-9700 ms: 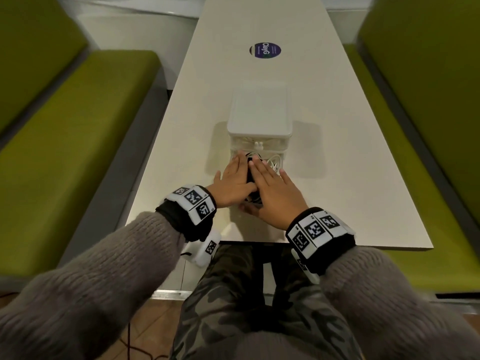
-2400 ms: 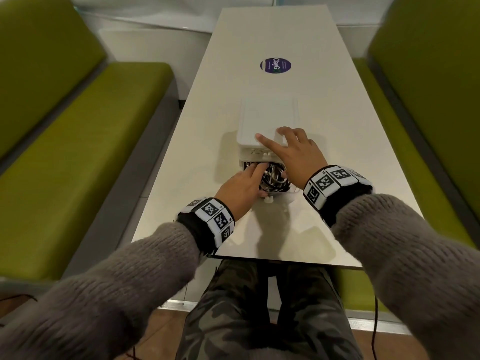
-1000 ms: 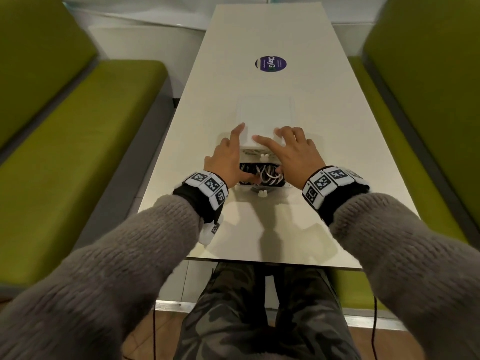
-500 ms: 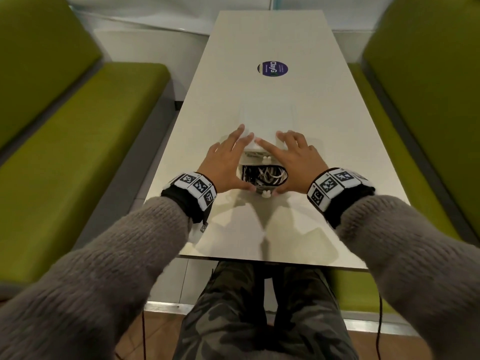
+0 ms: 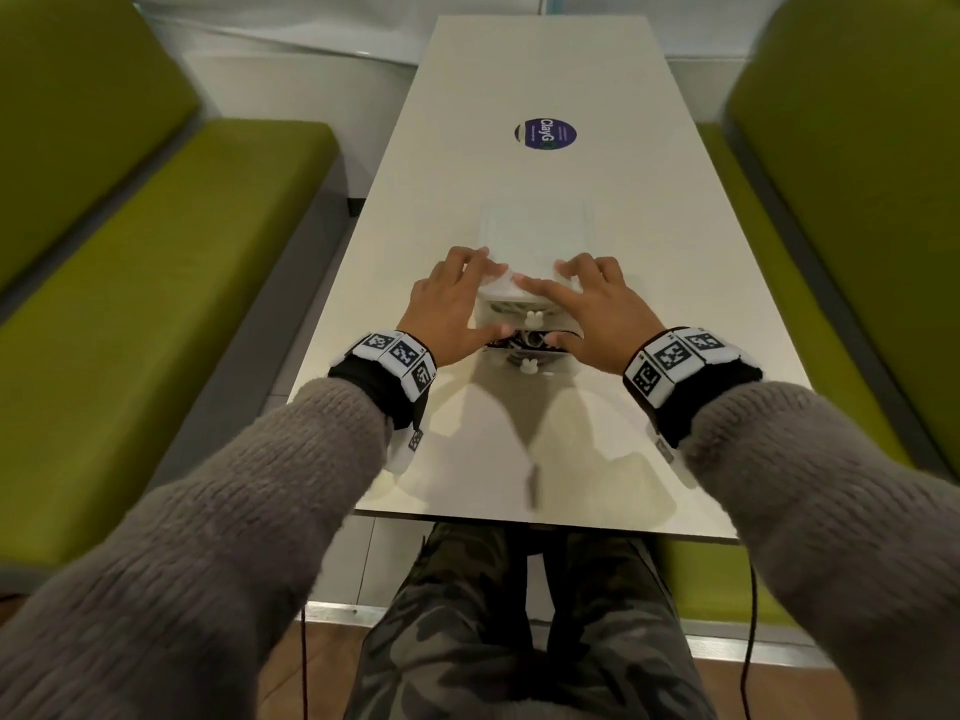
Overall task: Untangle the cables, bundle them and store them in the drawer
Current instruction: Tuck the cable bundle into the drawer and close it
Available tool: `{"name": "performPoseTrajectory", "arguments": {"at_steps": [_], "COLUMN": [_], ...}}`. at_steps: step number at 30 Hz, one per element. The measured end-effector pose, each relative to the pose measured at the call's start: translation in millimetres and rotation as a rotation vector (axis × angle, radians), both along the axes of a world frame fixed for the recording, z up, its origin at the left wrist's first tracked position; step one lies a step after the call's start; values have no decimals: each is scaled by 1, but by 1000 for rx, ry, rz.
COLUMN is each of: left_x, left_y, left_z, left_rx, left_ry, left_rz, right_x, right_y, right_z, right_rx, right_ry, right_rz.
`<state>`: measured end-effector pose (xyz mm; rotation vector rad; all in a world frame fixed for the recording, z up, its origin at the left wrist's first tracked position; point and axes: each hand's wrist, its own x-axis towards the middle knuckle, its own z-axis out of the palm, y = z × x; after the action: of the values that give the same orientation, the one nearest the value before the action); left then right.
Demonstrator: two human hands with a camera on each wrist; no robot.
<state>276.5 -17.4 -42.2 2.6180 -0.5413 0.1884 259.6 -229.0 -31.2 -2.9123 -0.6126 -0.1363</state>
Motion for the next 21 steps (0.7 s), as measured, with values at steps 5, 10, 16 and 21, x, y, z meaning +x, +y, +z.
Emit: {"name": "performPoseTrajectory", "arguments": {"at_steps": [5, 10, 16, 21], "left_x": [0, 0, -2, -5], "left_y": [-1, -10, -7, 9], "left_z": [-5, -8, -3, 0], "left_rx": [105, 249, 187, 275], "left_ry": [-60, -167, -81, 12], "left_rz": [47, 120, 64, -22], "right_x": [1, 7, -2, -10], "right_y": [3, 8, 12, 1], "right_z": [-20, -18, -7, 4], "right_rx": [9, 5, 48, -63], "right_ry": [-204, -255, -99, 62], "right_rz": [37, 43, -32, -15]}}
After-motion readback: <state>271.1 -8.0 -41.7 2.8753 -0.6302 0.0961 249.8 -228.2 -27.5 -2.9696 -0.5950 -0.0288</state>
